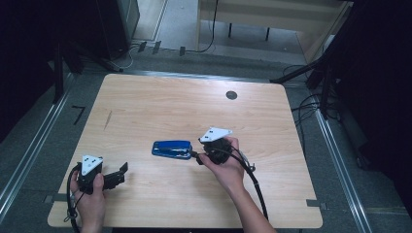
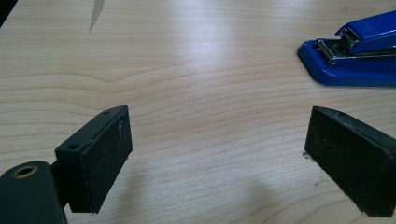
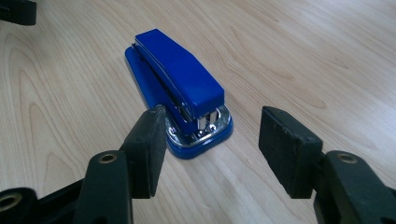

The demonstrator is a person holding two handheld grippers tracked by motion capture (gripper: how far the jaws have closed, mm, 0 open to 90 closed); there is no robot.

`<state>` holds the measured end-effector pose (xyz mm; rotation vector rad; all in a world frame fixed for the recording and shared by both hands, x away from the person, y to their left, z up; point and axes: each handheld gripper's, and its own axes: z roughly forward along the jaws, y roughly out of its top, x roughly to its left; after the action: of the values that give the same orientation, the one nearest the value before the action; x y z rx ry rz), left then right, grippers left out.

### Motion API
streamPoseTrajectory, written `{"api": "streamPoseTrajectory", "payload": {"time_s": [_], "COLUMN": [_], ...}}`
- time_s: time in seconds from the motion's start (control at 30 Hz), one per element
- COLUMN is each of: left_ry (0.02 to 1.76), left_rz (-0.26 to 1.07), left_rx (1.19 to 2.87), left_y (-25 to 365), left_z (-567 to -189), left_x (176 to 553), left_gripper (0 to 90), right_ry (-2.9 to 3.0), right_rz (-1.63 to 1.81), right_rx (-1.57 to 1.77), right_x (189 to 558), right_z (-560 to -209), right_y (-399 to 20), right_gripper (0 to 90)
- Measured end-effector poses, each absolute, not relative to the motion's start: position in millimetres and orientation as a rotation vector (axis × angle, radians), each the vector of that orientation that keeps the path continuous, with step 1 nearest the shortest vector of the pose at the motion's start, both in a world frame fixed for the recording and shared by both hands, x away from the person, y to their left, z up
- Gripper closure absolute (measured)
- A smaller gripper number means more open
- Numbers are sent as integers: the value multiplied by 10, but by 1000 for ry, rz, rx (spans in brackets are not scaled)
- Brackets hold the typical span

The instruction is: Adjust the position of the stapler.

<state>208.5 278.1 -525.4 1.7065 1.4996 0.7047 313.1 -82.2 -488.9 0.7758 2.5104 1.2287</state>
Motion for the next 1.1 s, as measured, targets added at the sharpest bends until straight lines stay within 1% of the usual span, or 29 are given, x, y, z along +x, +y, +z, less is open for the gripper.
{"api": "streamPoseTrajectory", "payload": {"time_s": [0.27, 0.6, 0.73, 0.87, 0.9, 0.97, 1.1], "left_ry": [1499, 1499, 1499, 1499, 1498, 1498, 1497], "left_rz": [699, 693, 687, 686, 686, 685, 684], "left_rx": [1703, 1699, 1694, 1693, 1694, 1695, 1695], "left_y": [2789, 2792, 2795, 2798, 2797, 2797, 2798], "left_z": [-5254, -5253, -5254, -5255, -5254, -5255, -5255], "left_x": [2088, 2089, 2090, 2091, 2091, 2092, 2092], "left_gripper": [75, 75, 75, 75, 75, 77, 77], "right_ry": [2565, 2599, 2635, 2665, 2672, 2676, 2674], "right_rz": [1214, 1214, 1181, 1157, 1159, 1155, 1177], "right_rx": [766, 759, 733, 722, 716, 716, 739], "right_x": [3264, 3395, 3409, 3423, 3428, 3425, 3430], "right_z": [-4990, -5012, -5046, -5096, -5110, -5136, -5148], "right_y": [-627, -486, -419, -374, -371, -360, -388], "right_gripper": [432, 439, 455, 485, 506, 511, 565]}}
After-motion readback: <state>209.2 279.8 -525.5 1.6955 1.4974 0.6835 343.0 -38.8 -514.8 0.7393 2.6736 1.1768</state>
